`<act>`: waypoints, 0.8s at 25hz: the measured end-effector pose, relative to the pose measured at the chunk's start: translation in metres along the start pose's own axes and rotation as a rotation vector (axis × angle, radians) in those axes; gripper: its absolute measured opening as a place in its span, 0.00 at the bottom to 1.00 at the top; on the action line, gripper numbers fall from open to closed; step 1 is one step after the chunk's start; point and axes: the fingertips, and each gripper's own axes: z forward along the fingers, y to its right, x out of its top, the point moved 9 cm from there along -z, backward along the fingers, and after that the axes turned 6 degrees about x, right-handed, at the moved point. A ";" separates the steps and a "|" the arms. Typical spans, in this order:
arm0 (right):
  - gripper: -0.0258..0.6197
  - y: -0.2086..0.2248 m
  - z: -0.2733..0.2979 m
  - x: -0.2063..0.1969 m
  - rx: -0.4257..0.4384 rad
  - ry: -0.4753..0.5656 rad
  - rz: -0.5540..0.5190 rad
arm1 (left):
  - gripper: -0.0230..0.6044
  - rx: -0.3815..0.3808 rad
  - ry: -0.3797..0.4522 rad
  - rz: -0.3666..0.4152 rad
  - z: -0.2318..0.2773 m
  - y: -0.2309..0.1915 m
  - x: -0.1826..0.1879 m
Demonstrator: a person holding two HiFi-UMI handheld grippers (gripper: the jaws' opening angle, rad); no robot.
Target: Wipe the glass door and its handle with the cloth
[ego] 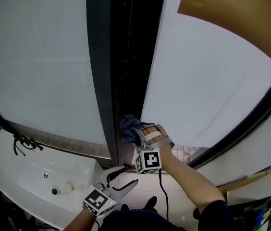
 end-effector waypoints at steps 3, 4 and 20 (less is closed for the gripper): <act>0.24 -0.005 0.025 0.002 0.032 -0.028 -0.030 | 0.41 0.021 -0.001 -0.005 -0.005 -0.003 -0.001; 0.24 -0.007 0.029 -0.001 0.042 -0.041 -0.031 | 0.41 0.028 -0.007 -0.006 -0.006 -0.005 -0.003; 0.24 -0.019 -0.022 -0.102 0.000 -0.226 0.180 | 0.41 -0.020 -0.008 0.002 0.000 -0.002 -0.003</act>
